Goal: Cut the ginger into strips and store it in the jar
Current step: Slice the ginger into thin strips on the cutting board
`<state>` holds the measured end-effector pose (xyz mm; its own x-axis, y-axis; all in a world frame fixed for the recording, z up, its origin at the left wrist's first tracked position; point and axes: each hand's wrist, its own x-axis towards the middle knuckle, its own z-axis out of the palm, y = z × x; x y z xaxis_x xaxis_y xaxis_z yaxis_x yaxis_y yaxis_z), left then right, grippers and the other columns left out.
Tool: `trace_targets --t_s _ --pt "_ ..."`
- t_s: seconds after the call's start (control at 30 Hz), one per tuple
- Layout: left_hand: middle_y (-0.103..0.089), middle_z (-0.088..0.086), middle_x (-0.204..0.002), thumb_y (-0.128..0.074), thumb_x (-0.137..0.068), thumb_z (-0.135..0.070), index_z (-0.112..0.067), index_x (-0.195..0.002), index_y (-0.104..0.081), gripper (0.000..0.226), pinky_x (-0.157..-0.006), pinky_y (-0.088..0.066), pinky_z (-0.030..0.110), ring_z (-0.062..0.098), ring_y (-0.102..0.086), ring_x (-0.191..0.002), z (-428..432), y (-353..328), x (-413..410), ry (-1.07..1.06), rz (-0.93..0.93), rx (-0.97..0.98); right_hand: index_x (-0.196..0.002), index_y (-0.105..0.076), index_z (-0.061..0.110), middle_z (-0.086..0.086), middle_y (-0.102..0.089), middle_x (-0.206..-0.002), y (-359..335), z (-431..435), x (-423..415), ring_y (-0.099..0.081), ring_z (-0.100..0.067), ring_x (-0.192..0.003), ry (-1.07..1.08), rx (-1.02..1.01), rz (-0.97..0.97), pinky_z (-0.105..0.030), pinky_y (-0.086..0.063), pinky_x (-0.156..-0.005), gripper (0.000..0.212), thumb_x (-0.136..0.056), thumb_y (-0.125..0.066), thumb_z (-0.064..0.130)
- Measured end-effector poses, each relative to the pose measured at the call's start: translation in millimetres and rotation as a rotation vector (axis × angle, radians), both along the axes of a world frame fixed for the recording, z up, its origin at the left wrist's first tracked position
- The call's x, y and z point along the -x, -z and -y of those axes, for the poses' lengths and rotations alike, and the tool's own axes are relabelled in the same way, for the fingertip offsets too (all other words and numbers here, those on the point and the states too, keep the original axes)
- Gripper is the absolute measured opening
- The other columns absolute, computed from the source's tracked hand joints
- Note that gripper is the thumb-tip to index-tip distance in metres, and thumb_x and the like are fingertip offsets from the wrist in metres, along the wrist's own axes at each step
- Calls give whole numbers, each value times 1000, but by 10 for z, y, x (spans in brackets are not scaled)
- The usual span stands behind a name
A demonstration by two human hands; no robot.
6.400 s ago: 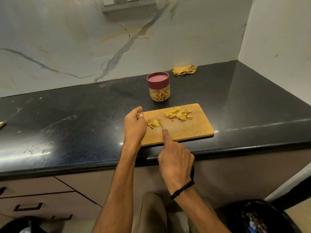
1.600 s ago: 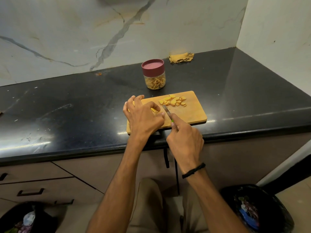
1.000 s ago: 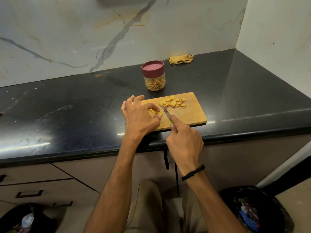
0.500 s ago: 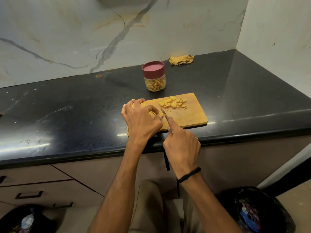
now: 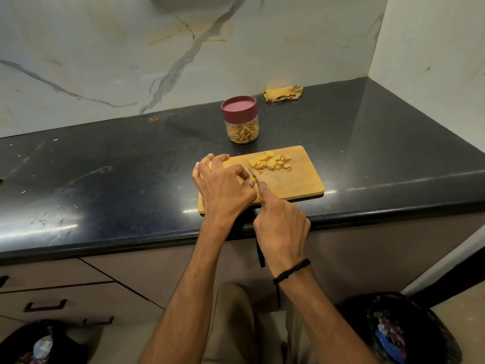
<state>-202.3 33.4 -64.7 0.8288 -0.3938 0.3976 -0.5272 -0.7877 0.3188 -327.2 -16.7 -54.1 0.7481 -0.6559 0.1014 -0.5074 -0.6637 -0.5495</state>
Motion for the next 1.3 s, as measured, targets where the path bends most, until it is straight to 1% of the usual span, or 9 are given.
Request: trace_targets --t_s 0.17,0.37,0.4,0.53,0.67,0.77,0.9,1.03,1.3 --pt "-49 -1 -146 -72 -83 -44 -31 -89 -76 15 -119 -12 51 26 -21 -146 3 10 1 -1 0 0 -153 -21 36 6 -44 -88 0 -16 -7 -40 -7 -78 0 6 -8 -22 -32 -68 57 -102 -46 28" --pt "-51 0 -143 -73 -81 -44 -31 -85 -76 14 -118 -13 48 27 -23 -145 22 23 20 -21 18 20 -153 -19 35 3 -45 -87 -46 -43 5 -39 -11 -78 -11 14 -57 -27 -31 -69 59 -101 -47 24" --pt "-51 0 -143 -73 -81 -44 -30 -85 -76 15 -118 -14 48 27 -23 -145 23 22 26 -23 19 22 -153 -17 34 2 -45 -87 -40 -60 45 -40 -11 -78 -10 21 -73 -27 -31 -68 61 -101 -47 23" --pt "-52 0 -142 -75 -79 -42 -30 -85 -76 13 -118 -17 50 27 -25 -144 31 18 20 -19 20 32 -153 -10 38 0 -45 -82 14 -151 263 -42 -12 -70 25 91 -134 -27 -28 -56 66 -100 -43 17" --pt "-52 -2 -141 -77 -78 -40 -31 -87 -77 13 -118 -16 49 25 -24 -144 8 29 10 -16 -11 66 -152 -15 42 1 -50 -81 -16 -79 365 -44 -12 -70 70 62 -120 -27 -32 -60 63 -101 -42 18" --pt "-52 -2 -142 -77 -78 -39 -31 -89 -76 13 -117 -16 48 25 -25 -144 -4 30 3 -3 -43 87 -152 -13 44 2 -51 -82 -57 -31 361 -45 -11 -71 90 41 -88 -26 -32 -62 60 -103 -40 22" --pt "-52 -2 -141 -78 -79 -39 -31 -89 -76 13 -116 -17 47 25 -25 -143 -3 24 -1 -1 -54 102 -152 -15 44 3 -50 -82 -52 -11 248 -44 -11 -71 63 17 -53 -23 -27 -56 58 -103 -40 25" --pt "-53 -3 -141 -78 -80 -38 -31 -89 -77 12 -115 -17 47 25 -26 -143 -1 20 3 3 -65 105 -152 -19 41 2 -49 -85 -16 -10 122 -44 -11 -75 12 -12 -44 -26 -32 -65 57 -102 -44 26" --pt "-53 -4 -140 -76 -80 -37 -31 -89 -77 10 -115 -15 44 24 -25 -143 1 25 -4 -1 -64 110 -151 -22 41 3 -46 -82 -8 -3 53 -41 -10 -73 4 17 -25 -27 -30 -64 56 -102 -43 24"
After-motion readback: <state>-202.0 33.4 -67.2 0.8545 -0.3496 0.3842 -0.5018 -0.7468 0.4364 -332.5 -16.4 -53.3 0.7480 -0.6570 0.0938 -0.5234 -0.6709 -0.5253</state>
